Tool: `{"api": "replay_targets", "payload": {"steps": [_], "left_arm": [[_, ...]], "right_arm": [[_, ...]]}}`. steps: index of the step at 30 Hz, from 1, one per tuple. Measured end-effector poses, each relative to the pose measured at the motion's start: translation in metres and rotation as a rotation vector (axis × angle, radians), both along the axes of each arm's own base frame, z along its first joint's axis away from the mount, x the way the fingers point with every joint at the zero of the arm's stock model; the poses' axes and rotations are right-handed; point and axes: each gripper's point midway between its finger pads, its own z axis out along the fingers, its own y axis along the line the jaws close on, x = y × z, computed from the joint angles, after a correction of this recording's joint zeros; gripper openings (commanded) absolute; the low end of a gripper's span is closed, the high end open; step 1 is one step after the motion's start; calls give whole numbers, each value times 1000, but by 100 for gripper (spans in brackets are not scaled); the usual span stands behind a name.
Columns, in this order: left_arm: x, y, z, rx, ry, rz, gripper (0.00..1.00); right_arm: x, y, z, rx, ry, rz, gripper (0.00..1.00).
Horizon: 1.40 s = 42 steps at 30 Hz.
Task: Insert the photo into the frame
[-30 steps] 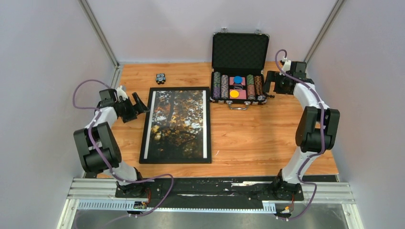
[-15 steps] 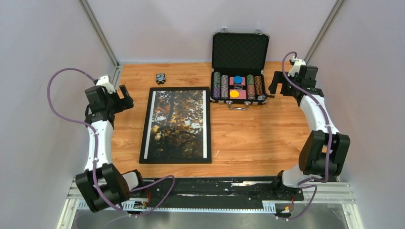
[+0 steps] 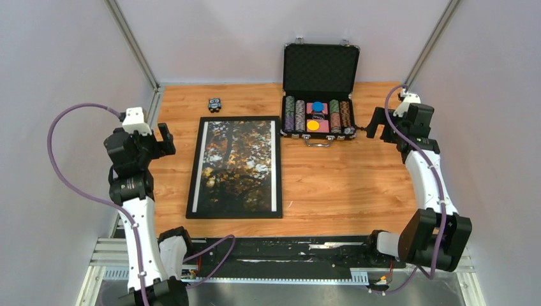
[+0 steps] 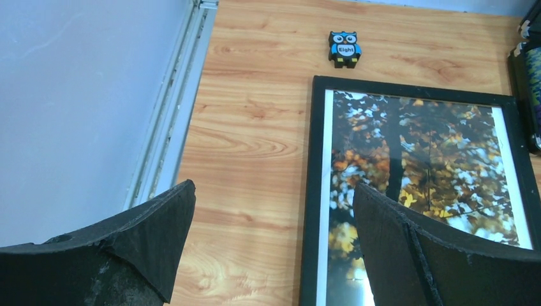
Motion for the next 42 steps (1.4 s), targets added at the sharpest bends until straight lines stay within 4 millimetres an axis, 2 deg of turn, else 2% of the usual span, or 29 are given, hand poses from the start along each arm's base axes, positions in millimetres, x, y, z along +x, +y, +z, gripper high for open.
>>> {"api": "replay_targets", "payload": {"steps": [4, 11, 15, 21, 25, 29, 34, 42], "left_arm": [[-15, -5, 7, 36, -41, -5, 100], [-35, -13, 7, 61, -100, -8, 100], [-40, -18, 14, 67, -129, -30, 100], [-44, -23, 11, 67, -115, -51, 100], [-50, -24, 15, 80, -135, -49, 100], [-58, -25, 24, 100, -173, -39, 100], [-65, -26, 22, 111, -193, -26, 100], [-73, -23, 24, 126, -218, 7, 100]], "right_arm": [[-16, 0, 4, 8, -13, -16, 100], [-38, 10, 23, 28, -89, -11, 100], [-52, 19, 29, 45, -123, 16, 100], [-74, 35, 39, 55, -188, 85, 100], [-85, 39, 42, 40, -222, 107, 100], [-89, 39, 37, 25, -224, 110, 100], [-92, 37, 33, 1, -222, 114, 100], [-96, 37, 39, -25, -250, 123, 100]]}}
